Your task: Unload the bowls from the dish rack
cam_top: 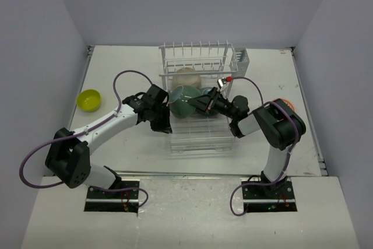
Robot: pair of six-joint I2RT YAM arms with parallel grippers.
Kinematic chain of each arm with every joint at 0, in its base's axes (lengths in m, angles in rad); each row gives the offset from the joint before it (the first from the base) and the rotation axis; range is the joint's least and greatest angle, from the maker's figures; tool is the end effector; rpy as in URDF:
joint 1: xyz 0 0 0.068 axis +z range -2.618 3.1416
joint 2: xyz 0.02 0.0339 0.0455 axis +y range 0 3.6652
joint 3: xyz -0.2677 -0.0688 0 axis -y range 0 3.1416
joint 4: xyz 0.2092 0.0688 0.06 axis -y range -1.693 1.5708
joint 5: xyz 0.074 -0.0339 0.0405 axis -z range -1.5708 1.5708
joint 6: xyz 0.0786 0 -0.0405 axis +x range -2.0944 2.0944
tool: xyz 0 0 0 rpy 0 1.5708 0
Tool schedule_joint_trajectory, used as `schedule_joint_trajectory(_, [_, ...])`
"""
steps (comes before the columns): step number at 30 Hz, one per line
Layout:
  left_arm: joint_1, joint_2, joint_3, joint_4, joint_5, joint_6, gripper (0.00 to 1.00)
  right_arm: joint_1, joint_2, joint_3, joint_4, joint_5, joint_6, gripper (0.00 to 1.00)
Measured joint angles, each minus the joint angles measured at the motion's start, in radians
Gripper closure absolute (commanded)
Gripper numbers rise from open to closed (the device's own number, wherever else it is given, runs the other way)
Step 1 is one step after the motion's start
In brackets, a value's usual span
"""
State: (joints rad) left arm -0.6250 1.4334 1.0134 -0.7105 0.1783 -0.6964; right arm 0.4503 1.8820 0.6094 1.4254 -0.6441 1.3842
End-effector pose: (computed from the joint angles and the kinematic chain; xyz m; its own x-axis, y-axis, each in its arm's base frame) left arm 0.2054 -0.1654 0.2112 -0.9715 -0.0775 -0.2240 0.0182 0.9179 -0.3965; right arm 0.3000 0.1975 0.2068 -0.8416 0.4659 -0.2732 -0.2983 0.0205 0.9542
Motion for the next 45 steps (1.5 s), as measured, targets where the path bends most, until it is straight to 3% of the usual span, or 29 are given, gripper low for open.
schedule_joint_trajectory(7, [0.000, 0.001, 0.001, 0.000, 0.000, 0.000, 1.00, 0.002, 0.011, 0.002, 0.029, 0.004, 0.047, 0.85])
schedule_joint_trajectory(11, [0.000, 0.008, 0.008, -0.006, 0.001, 0.000, 1.00, 0.003, 0.011, 0.000, 0.034, 0.006, 0.054, 1.00])
schedule_joint_trajectory(45, [0.000, 0.044, 0.042, -0.038, 0.005, -0.018, 1.00, 0.000, 0.017, -0.032, 0.070, -0.032, 0.082, 1.00])
